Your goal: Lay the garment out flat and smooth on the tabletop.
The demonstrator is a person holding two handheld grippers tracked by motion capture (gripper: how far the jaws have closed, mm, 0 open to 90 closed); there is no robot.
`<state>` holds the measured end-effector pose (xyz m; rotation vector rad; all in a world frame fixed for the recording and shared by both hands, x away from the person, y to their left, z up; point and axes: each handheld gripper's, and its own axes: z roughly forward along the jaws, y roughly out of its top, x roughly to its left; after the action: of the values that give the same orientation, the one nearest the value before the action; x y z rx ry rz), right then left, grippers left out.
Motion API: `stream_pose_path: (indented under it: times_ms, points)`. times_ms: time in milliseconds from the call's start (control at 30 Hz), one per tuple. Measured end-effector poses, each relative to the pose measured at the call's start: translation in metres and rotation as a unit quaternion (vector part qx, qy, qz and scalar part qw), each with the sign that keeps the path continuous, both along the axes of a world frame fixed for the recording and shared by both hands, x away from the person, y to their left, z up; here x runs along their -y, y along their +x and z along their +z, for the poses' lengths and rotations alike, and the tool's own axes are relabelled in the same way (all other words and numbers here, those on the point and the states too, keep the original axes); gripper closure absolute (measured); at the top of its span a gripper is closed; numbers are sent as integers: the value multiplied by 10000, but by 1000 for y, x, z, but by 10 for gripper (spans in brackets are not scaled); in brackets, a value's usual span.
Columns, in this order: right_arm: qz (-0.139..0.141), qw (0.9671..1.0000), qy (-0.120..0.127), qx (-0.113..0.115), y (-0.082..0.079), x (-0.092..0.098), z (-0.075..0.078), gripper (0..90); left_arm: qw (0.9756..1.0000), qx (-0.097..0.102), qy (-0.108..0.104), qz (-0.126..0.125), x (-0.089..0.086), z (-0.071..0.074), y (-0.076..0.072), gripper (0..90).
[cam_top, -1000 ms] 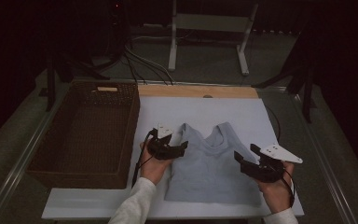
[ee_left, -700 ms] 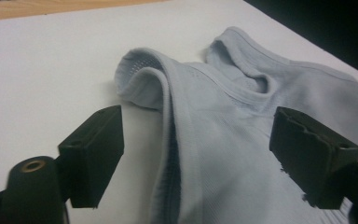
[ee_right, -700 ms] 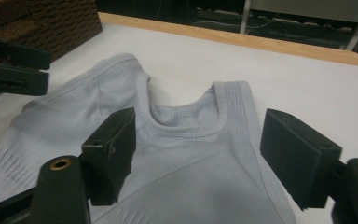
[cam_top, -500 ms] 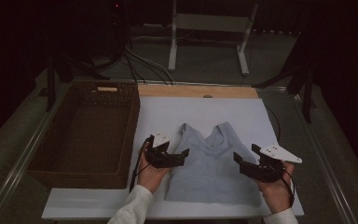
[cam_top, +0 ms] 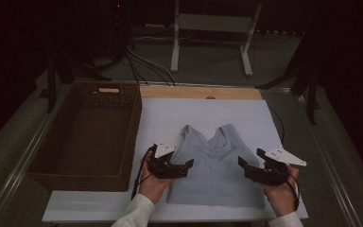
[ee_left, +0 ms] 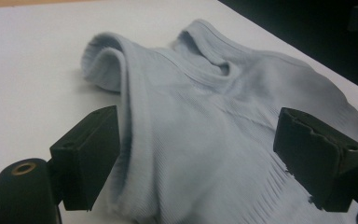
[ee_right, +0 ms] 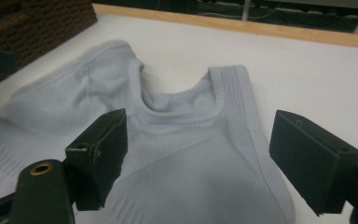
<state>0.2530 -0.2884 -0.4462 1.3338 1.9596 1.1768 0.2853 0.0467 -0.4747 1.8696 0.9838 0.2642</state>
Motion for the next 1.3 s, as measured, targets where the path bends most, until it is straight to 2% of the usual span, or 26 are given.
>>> stream_pose_path:
  times_ms: [467, 867, 1300]
  points:
    - [-112, 9997, -81, -203, -7, 16, -14, 196, 9999, -126, -9, -29, -8, -11, -18, 191]
    - [-150, 9995, -84, -270, -11, 23, -20, 201, 9988, -335, 264, -223, -13, -23, -31, 290]
    - [-277, 9986, -197, -402, -17, 35, -28, 256, 9972, -501, 486, -259, -16, -32, -36, 381]
